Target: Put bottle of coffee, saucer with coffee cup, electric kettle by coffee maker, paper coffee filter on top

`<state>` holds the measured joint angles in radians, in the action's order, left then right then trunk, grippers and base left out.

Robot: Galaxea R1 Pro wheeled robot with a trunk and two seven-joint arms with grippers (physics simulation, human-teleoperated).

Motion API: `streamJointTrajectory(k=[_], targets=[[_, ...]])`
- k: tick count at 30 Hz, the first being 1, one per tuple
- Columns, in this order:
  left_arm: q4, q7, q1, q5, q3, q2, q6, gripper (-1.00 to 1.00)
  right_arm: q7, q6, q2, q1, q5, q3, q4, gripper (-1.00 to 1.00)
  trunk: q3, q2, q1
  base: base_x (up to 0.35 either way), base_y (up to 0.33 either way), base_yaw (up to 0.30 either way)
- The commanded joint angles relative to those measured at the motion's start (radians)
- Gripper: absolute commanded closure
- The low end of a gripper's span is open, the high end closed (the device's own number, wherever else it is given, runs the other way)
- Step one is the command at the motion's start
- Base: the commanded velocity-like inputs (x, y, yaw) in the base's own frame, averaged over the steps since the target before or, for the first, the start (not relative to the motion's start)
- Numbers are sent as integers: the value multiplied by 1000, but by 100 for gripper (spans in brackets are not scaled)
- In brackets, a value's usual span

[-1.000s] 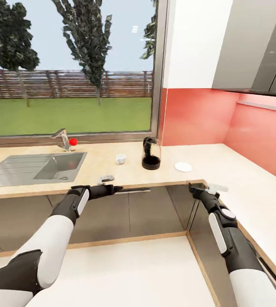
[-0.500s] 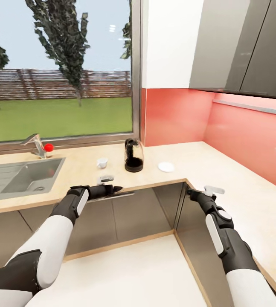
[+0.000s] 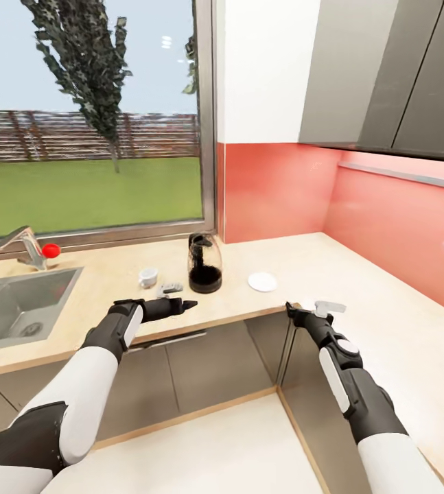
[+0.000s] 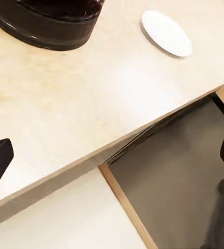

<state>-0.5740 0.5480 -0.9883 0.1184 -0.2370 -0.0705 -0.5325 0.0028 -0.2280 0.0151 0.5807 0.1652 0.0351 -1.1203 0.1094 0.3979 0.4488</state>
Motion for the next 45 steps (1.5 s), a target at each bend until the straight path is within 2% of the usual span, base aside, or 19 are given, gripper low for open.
streamJointTrajectory(k=[1, 12, 14, 17, 20, 21, 22, 25, 29, 36, 45], targets=[[0, 9, -1, 10, -8, -2, -6, -100, 0, -5, 0, 1, 8, -3, -2, -100, 2, 2, 1, 338, 0, -1], [2, 20, 1, 6, -11, -5, -7, -100, -1, -8, 0, 1, 10, -29, -2, -100, 2, 2, 1, 271, -115, 0], [3, 31, 33, 3, -11, -12, -8, -100, -1, -8, 0, 1, 10, -29, -1, -100, 2, 2, 1, 62, -48, 0], [2, 89, 66, 3, -11, -31, -6, -100, -1, -8, 0, 1, 10, -29, -1, -100, 2, 2, 1, 18, -14, 0], [2, 152, 79, 3, -12, -38, -5, -100, -1, -9, 0, 1, 10, -30, -2, -100, 2, 2, 1, 5, -4, 0], [2, 194, 83, 3, -12, -40, -5, -100, 0, -12, 0, 1, 9, -30, -2, -100, 2, 2, 1, 2, -1, 0], [3, 254, 86, 3, -12, -41, -4, -100, 0, -29, 1, 1, 9, -32, -3, -100, 2, 2, 1, 0, 0, 0], [3, 301, 89, 3, -12, -43, -3, -100, 0, -72, 0, 1, 10, -49, -9, -100, 2, 2, 1, 0, 0, 0], [2, 312, 94, 4, -12, -41, -1, -100, 0, -96, -1, 1, 12, -63, -27, -100, 2, 2, 1, 4, 0, 0], [1, 310, 101, 8, -12, -40, 0, -100, 0, -99, 0, 1, 12, -63, -28, -100, 2, 2, 1, 242, 0, 0], [3, 310, 103, 7, -12, -40, 0, -100, 0, -97, 2, 1, 11, -63, -27, -100, 2, 2, 1, 53, -8, 0]])
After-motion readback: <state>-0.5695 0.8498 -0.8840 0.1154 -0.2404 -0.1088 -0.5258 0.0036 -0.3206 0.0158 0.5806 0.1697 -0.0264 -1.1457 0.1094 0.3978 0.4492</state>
